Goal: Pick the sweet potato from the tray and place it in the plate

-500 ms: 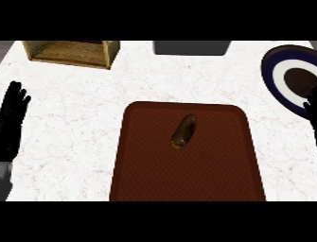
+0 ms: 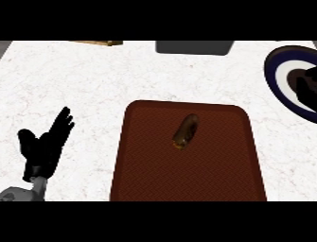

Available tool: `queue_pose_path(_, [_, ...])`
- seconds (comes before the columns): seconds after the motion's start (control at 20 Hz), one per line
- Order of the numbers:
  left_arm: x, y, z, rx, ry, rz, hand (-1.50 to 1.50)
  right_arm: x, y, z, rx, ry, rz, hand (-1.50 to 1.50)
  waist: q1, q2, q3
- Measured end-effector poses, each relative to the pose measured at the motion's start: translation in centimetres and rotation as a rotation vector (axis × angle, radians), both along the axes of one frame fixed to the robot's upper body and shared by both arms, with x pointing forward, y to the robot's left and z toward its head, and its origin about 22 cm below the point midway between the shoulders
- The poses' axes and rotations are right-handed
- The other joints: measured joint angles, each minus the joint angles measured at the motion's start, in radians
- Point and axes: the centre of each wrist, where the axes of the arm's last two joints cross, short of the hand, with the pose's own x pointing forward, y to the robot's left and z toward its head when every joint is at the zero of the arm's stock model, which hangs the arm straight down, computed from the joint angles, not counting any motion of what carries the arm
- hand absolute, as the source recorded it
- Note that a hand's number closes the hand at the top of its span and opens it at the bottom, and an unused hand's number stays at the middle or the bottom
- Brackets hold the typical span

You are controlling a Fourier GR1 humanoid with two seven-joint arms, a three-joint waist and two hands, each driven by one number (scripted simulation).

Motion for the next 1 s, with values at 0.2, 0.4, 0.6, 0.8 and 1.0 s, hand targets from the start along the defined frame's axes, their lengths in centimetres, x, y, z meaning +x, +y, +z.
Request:
queue_pose_path(0.2, [0.0,-1.5,-0.3,-0.048,0.037,-0.037,0.00,0.6,3.6,1.1,-0.126,-0.092,-0.088,-1.50,-0.003,-0.011,0.012])
queue_pose_path(0.4, [-0.2,-2.4,-0.6,-0.064,0.058,-0.051,0.00,0.5,9.6,1.6,-0.195,-0.096,-0.105,-1.50,-0.005,-0.017,0.019])
queue_pose_path(0.6, [-0.4,-2.6,-0.9,-0.075,0.063,-0.057,0.00,0.1,14.9,2.4,-0.277,0.003,-0.112,-1.50,-0.005,-0.020,0.022])
queue_pose_path(0.8, [-0.4,-2.8,-0.7,-0.075,0.075,-0.062,0.00,0.1,18.2,2.0,-0.360,0.206,-0.087,-1.50,-0.004,-0.020,0.023])
queue_pose_path(1.0, [-0.5,-3.0,-0.9,-0.075,0.070,-0.063,0.00,0.4,21.3,1.7,-0.396,0.364,-0.043,-1.50,-0.002,-0.018,0.025])
